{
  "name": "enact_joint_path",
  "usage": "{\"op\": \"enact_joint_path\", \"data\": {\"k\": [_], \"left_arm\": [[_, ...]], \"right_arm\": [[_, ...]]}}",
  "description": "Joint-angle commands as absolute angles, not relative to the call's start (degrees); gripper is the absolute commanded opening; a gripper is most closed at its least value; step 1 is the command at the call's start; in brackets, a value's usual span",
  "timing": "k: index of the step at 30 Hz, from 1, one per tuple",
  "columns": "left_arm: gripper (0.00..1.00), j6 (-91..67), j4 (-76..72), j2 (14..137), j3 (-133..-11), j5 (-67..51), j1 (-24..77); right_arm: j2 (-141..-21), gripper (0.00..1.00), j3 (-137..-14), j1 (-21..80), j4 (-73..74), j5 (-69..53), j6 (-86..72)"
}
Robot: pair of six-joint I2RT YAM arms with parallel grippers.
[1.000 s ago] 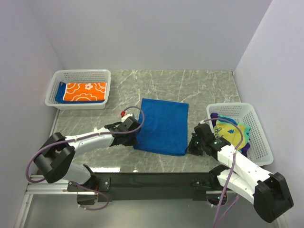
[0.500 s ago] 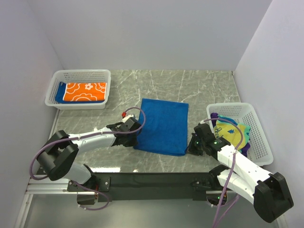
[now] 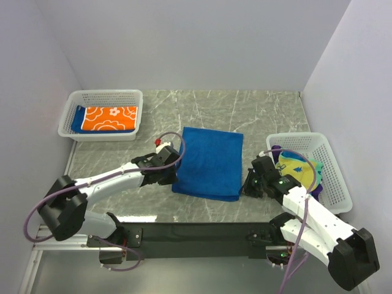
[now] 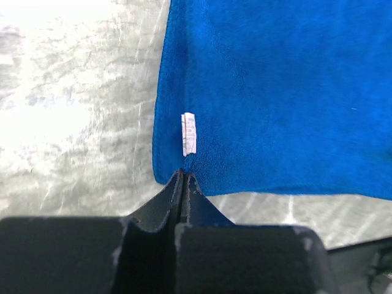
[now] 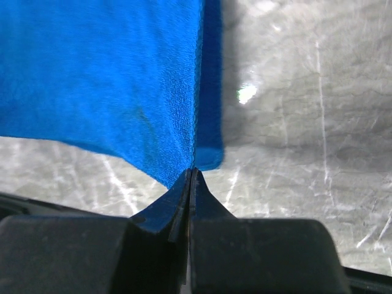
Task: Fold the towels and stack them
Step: Fold the towel
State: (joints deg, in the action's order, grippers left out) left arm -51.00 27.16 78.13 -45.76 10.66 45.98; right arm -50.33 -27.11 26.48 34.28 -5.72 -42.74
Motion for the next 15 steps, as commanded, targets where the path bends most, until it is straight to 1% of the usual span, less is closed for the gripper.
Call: {"op": "enact_joint_path", "data": {"k": [1,8,12,15], "left_arm": [[0.01,-52.7,31.0,74.0,-46.9,11.6,46.2],[0.01,-53.7,30.2,73.6,-41.5,9.1,46.3],[0.01,-53.2,27.7,77.2,-39.6,7.8,46.1],[0.01,-52.6,27.3,80.7,-39.4,7.6,46.1]], "right_arm": [[-47.9,0.0,-30.5,26.3,38.3,-6.2,-41.7],[-47.8,0.0,-26.8,26.4,36.5,-9.5,-42.7],[-49.6,0.0,-23.5,26.5,35.2,-9.8,-42.9],[-50.9,0.0,-23.5,26.8,35.2,-8.2,-44.1]]}}
